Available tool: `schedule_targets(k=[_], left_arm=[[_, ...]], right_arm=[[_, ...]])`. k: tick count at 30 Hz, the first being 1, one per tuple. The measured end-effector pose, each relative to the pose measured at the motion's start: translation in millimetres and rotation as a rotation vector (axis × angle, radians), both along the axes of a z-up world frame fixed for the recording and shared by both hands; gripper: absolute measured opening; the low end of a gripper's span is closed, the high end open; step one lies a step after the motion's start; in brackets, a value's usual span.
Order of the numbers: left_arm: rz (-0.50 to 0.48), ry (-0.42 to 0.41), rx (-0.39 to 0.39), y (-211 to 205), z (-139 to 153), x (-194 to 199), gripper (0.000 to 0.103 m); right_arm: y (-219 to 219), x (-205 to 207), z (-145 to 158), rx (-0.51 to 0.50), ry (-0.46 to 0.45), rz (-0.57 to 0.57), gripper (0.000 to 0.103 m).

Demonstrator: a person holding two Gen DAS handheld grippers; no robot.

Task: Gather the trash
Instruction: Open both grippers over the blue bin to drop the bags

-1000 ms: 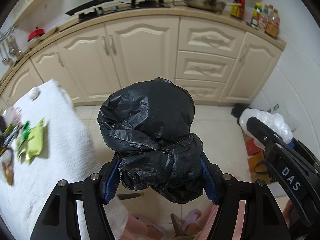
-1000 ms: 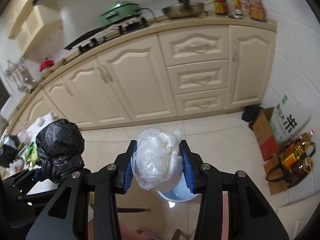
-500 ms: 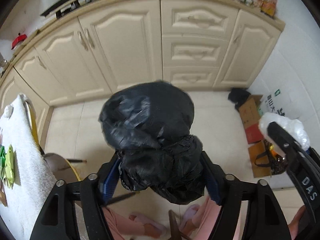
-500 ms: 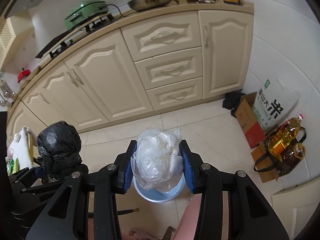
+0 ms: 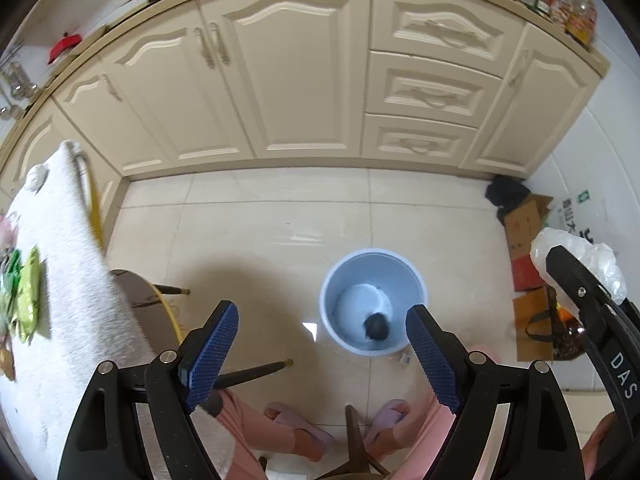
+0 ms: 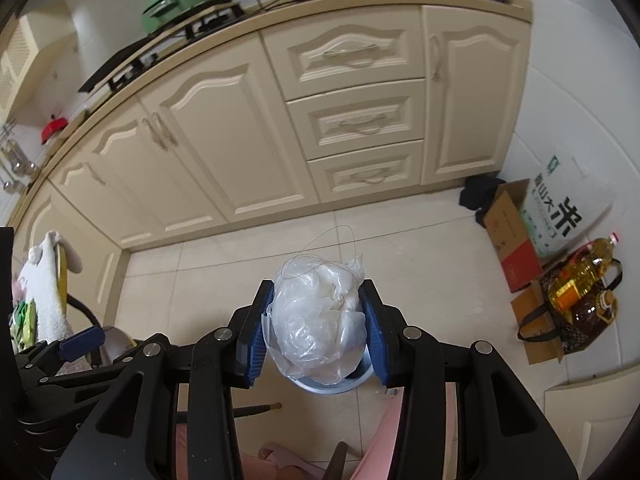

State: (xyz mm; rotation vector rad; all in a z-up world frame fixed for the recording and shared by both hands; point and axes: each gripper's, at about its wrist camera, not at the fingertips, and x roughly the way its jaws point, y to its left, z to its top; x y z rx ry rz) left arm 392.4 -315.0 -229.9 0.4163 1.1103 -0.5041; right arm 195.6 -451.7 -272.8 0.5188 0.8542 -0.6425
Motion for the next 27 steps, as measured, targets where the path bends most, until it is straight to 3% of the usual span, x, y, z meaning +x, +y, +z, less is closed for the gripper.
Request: schedule_targets(k=[5, 7, 9, 27], left_arm=[[0.045, -0.012, 0.0, 17.6, 2.8, -7.0, 0.083], [0.057, -0.011, 0.001, 21.4, 3.4, -8.1, 0.083], [0.063, -0.009, -0.001, 24.4, 3.8, -8.9, 0.083], [0.07, -0.019, -0.027, 53.5, 12.2, -19.4, 0.087]], right_arm=[[11.7, 14.0, 2.7, -0.006, 0.005, 0.035, 0.047], [14.3, 18.0, 3.0, -0.003, 0.011, 0.041, 0.062], [15.3, 18.7, 3.5, -0.002, 0.008, 0.035, 0.084], [27.4, 2.1, 11.2, -0.012, 0.041, -0.026, 0.086]])
